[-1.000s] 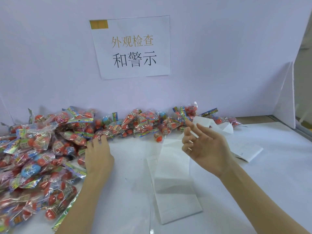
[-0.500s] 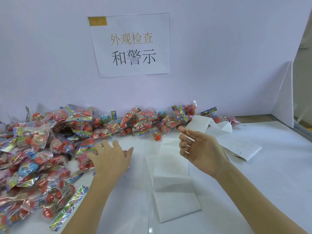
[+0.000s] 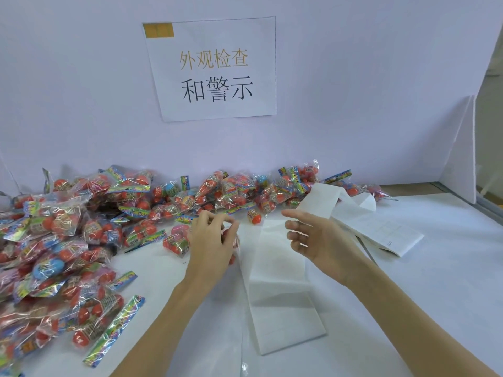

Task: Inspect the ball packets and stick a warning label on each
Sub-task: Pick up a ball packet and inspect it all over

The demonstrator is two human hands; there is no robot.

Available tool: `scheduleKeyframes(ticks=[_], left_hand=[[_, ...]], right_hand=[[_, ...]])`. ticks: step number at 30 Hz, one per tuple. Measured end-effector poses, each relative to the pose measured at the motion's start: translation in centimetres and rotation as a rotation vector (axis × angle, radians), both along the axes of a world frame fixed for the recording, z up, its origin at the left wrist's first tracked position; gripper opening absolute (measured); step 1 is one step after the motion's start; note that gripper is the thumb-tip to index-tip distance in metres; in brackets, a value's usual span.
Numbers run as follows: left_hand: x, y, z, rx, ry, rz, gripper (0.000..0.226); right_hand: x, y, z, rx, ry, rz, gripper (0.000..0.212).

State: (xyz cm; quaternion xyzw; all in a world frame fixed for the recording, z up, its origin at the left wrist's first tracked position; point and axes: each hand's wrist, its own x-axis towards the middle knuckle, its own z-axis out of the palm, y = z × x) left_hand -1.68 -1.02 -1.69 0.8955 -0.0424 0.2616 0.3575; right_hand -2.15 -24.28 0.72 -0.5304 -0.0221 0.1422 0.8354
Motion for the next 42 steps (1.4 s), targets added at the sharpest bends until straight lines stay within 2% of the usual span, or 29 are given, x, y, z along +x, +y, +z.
scheduleKeyframes(ticks=[2, 4, 8, 12, 17, 19, 21, 23, 25, 29, 33, 37, 39, 42], left_hand=[[-1.0, -1.0, 1.2, -0.202, -0.098, -0.065, 0.006], [-1.7, -1.9, 2.0, -0.309, -0.170, -0.117, 0.007], [-2.3, -2.9, 2.3, -0.430, -0.119, -0.236, 0.009], [-2.3, -3.5, 1.8, -0.512, -0.014, -0.361, 0.020], [-1.5, -2.5, 2.1, -0.720, 0.227, -0.385, 0.028], [-1.5, -2.3, 2.1, -0.783, 0.313, -0.390, 0.022], [-1.5, -2.3, 2.1, -0.924, 0.367, -0.404, 0.028], [-1.4, -2.2, 2.2, -0.986, 0.387, -0.439, 0.033], [-1.4, -2.2, 2.2, -1.013, 0.421, -0.478, 0.028], [-1.6, -2.1, 2.5, -1.038, 0.455, -0.477, 0.019], [-1.7, -2.1, 2.6, -1.089, 0.399, -0.382, 0.025], [-1.6, -2.1, 2.7, -1.188, 0.457, -0.398, 0.027], [-1.6, -2.1, 2.8, -1.223, 0.479, -0.380, 0.030], [-1.6, -2.3, 2.6, -1.173, 0.471, -0.341, 0.022]], right_hand=[[-0.2, 0.7, -0.4, -0.247, -0.158, -0.033, 0.025], [-0.6, 1.5, -0.6, -0.423, -0.300, -0.020, 0.029], [-1.3, 2.8, -0.8, -0.540, -0.425, 0.081, 0.032], [-1.3, 3.0, -0.9, -0.519, -0.411, 0.001, 0.013], [-1.0, 1.9, -0.1, -0.427, -0.325, -0.042, 0.024], [-1.0, 1.7, 0.2, -0.434, -0.313, -0.020, 0.022], [-1.1, 1.7, 0.4, -0.432, -0.300, 0.004, 0.018], [-1.1, 2.0, 0.4, -0.428, -0.296, -0.009, 0.022], [-1.1, 2.2, 0.4, -0.462, -0.317, -0.079, 0.024], [-0.8, 1.9, 0.0, -0.408, -0.324, -0.215, 0.016], [-0.8, 1.3, 0.3, -0.271, -0.226, -0.145, 0.019], [-0.7, 1.3, 0.5, -0.130, -0.092, -0.093, 0.025], [-0.7, 1.4, 0.4, -0.119, -0.069, -0.100, 0.027], [-0.7, 1.7, 0.4, -0.184, -0.100, -0.182, 0.032]])
